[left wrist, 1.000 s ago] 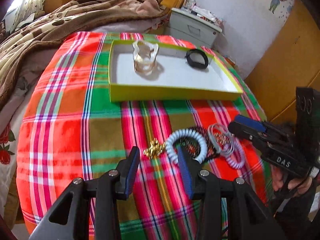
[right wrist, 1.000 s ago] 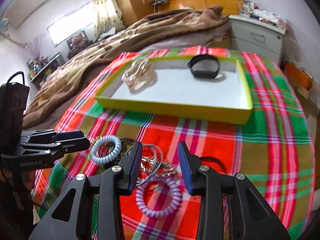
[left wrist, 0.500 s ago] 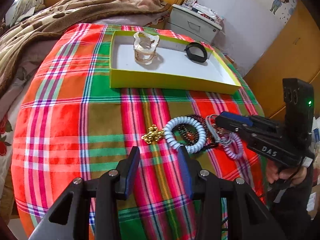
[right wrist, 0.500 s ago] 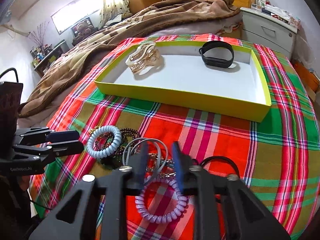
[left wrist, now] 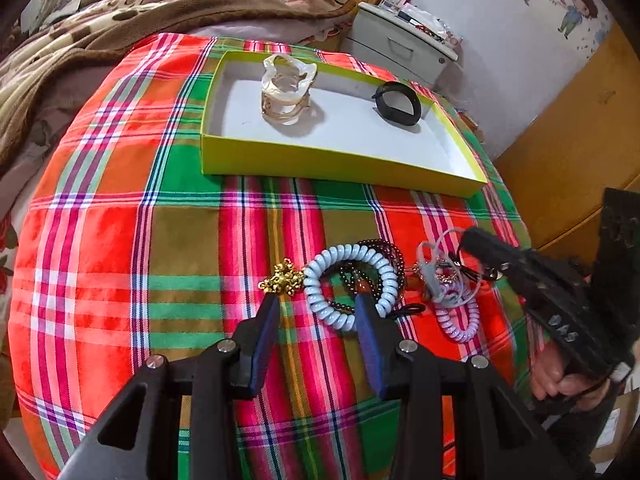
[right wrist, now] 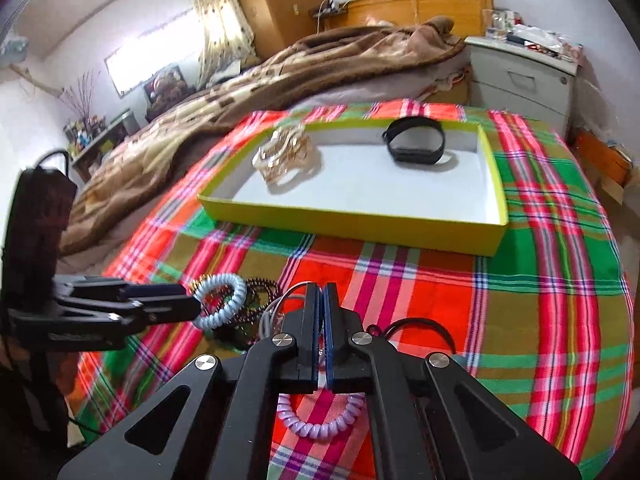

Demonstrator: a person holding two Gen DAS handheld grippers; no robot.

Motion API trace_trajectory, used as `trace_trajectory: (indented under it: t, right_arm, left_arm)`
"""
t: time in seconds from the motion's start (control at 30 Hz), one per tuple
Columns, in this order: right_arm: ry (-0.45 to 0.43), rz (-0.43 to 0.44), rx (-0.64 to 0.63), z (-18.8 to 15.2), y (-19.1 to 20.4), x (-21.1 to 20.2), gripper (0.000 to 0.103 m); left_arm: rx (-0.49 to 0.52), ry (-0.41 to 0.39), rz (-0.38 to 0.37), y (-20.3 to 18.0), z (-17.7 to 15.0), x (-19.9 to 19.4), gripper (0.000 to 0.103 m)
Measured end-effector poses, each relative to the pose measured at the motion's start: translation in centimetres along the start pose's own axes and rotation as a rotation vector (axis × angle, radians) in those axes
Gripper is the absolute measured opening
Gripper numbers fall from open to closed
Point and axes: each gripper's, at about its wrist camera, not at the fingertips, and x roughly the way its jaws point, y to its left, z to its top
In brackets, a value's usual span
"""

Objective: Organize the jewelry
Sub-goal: 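Grasp the grey cord with the right tool while the left grasps the white coiled hair tie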

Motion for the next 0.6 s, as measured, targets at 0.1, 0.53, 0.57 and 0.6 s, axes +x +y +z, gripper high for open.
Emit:
trace_trajectory:
  t: [0.1, 0.53, 0.57, 0.6]
  right_arm:
    - [-0.039, 0.007, 0.02, 0.1, -0.2, -1.0, 0.001]
    - [-0.1, 0.012, 0.047, 0.1, -0.5, -2.6, 0.001]
    - [-0.104, 0.01, 0.047, 0.1, -0.5, -2.7, 0.001]
    - [-0.107, 0.01, 0.048, 0.1, -0.5, -2.8, 0.001]
  left_arm:
    - [0.019, 0.01, 0.064, -0.4, -0.1, 0.6, 0.04]
    - [0.17, -0.009, 0.24, -1.7, -1.0, 0.7, 0.022]
    - [0.184, -0.008, 0.249, -1.8, -1.1, 0.6, 0.021]
    - [0.202, -0.008, 0.259, -1.8, -1.3, 0.5, 0.021]
